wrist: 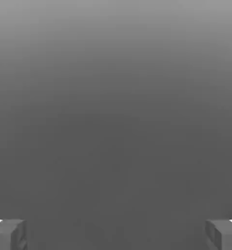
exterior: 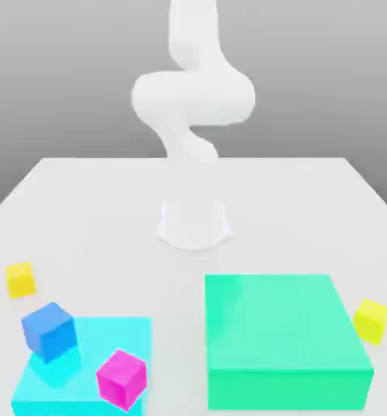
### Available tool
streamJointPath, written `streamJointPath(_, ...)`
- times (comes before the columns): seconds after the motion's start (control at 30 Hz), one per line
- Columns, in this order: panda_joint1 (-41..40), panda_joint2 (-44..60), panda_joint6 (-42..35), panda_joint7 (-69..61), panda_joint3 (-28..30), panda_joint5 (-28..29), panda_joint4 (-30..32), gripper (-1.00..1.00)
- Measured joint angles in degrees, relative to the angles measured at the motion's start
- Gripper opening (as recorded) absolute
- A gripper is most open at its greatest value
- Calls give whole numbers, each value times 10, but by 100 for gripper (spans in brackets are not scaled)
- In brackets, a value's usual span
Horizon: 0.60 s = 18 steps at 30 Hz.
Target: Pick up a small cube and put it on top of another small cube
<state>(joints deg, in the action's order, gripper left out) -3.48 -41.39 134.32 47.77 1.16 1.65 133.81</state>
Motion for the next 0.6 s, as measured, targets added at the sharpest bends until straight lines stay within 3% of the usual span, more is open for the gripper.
streamJointPath(0.37, -145, 195, 111, 71, 83, 54, 90, 0)
streamJointPath(0.6, -217, 318, 183, 87, 160, 48, 146, 0)
